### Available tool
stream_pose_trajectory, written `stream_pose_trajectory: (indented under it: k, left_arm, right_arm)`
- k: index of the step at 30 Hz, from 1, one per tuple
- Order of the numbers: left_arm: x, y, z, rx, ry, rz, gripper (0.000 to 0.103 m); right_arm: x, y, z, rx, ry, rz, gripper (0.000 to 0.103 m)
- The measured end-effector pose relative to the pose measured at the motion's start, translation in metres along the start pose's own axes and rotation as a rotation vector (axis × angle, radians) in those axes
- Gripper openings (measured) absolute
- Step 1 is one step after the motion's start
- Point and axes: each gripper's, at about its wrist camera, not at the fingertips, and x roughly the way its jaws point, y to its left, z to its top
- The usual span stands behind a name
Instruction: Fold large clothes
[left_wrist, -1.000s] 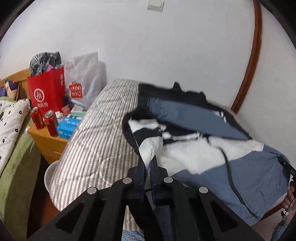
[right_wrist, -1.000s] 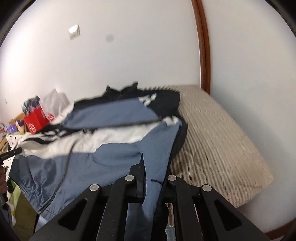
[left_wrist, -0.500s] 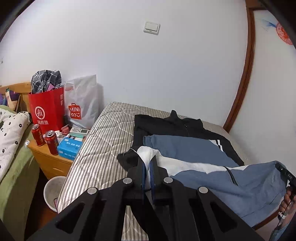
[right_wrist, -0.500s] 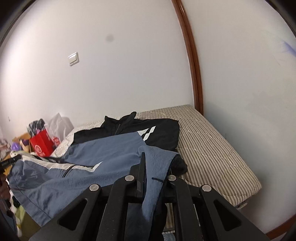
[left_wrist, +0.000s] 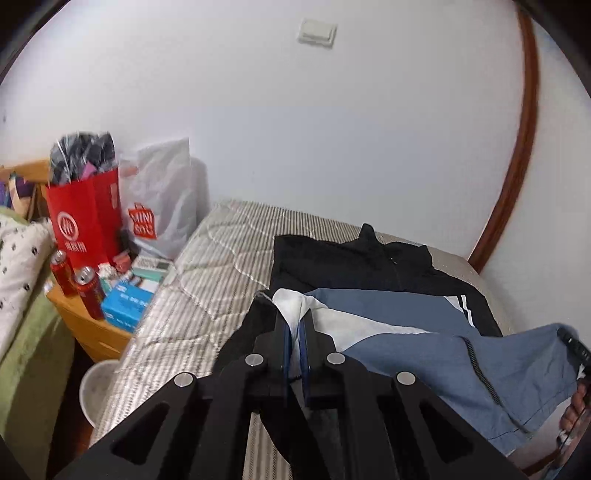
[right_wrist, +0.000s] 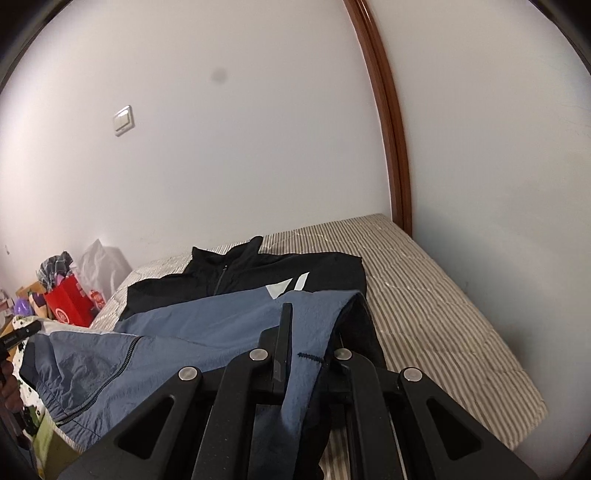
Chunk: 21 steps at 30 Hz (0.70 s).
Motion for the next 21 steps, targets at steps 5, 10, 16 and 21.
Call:
stream_pose_trajectory:
  k: [5,10,16,21]
  left_arm:
    - [0.027,-0.007,0.007,0.025,0.043,0.035,0.006]
    - [0.056,-0.011,0.012,0.055,0.069,0.067,0.006]
    - [0.093,-0.004,0.011,0.031,0.107,0.100,0.006]
    - [0.120,0.001,0.002,0.016,0.158,0.128,0.007]
  right_arm:
    - [0.039,-0.002,0.005,0.018,0.040,-0.009,0.006]
    - [0.071,-0.001,0.005,0.005,0.076,-0.036,0.006]
    - [0.116,-0.001,0.001,-0.018,0.113,-0.096,0.006]
    - [0.144,-0.008,-0.007,0.008,0.153,-0.118,0.007]
